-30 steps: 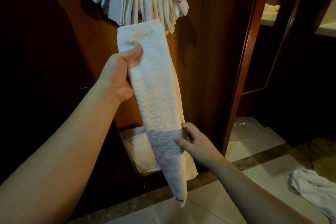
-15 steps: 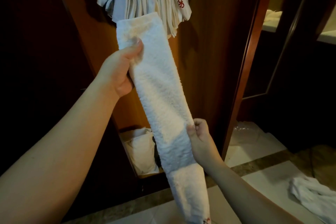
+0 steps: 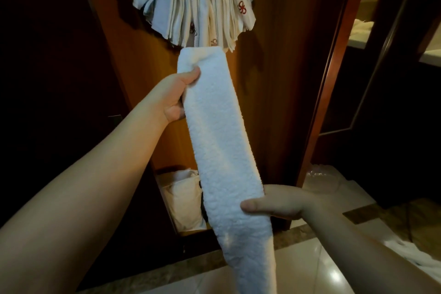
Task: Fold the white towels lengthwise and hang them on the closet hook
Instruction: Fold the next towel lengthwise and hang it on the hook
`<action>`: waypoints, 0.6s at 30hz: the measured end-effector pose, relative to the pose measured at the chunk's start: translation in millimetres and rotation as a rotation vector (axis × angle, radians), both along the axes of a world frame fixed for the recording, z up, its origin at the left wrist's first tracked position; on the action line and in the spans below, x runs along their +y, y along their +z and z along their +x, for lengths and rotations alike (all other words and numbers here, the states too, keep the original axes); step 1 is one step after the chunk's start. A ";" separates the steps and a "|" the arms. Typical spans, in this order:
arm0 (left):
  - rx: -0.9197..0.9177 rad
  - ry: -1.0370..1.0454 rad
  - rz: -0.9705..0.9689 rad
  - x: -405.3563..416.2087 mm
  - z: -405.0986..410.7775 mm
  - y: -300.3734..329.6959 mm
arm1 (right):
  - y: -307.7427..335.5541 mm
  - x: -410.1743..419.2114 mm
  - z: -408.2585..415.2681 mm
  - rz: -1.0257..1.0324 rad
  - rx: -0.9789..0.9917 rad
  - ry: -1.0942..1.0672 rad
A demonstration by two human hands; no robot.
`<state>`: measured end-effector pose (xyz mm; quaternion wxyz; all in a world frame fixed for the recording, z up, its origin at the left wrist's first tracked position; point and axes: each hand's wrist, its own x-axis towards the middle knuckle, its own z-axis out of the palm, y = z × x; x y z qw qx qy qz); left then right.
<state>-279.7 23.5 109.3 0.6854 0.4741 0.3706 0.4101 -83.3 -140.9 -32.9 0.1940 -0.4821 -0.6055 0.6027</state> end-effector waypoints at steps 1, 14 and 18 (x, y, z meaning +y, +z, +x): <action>0.032 0.025 -0.020 5.5 2.6 -2.2 | 2.3 -2.0 -0.2 0.014 0.000 -0.011; 0.220 0.140 -0.174 54.4 42.9 -56.0 | -1.9 -4.5 6.7 -0.224 0.650 -0.058; 0.323 -0.003 -0.158 59.0 42.6 -84.4 | 19.8 -0.5 7.1 -0.152 0.658 -0.191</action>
